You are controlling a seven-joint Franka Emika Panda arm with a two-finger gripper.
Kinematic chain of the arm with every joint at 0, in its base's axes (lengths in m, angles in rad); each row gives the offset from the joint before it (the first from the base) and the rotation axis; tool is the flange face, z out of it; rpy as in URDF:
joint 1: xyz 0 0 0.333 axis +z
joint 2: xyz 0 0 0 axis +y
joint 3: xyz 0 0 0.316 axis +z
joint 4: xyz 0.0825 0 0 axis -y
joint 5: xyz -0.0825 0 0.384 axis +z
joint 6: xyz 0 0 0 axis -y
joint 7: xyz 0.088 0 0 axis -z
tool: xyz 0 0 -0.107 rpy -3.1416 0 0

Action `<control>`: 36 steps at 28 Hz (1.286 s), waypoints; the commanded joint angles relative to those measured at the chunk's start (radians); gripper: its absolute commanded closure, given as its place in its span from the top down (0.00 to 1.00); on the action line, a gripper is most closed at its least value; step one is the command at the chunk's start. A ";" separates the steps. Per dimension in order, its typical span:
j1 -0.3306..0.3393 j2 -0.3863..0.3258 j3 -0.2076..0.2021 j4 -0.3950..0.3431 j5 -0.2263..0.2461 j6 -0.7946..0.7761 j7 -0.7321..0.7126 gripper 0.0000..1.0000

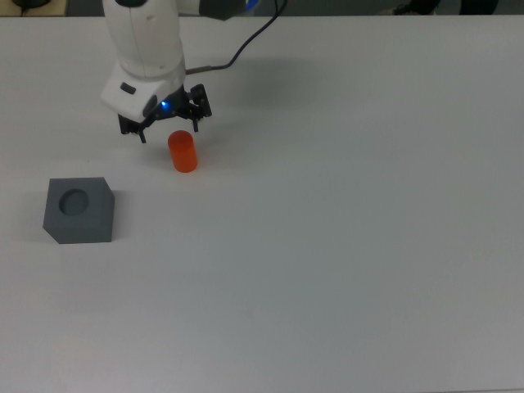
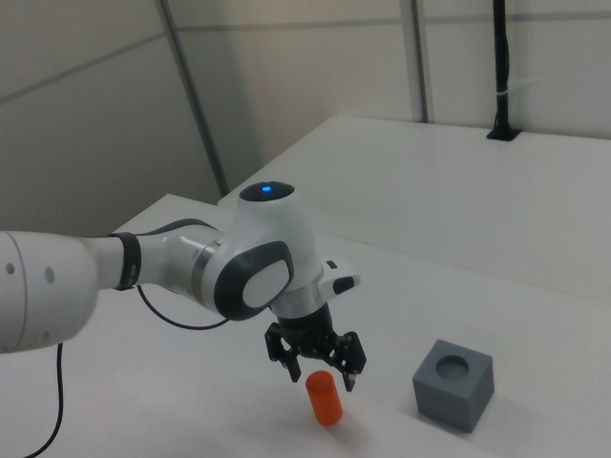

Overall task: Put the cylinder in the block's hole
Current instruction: 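Move the gripper over the orange cylinder and lower around it, then close the gripper on the orange cylinder and lift it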

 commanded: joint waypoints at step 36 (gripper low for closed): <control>-0.119 0.062 0.001 0.262 0.124 0.012 -0.002 0.12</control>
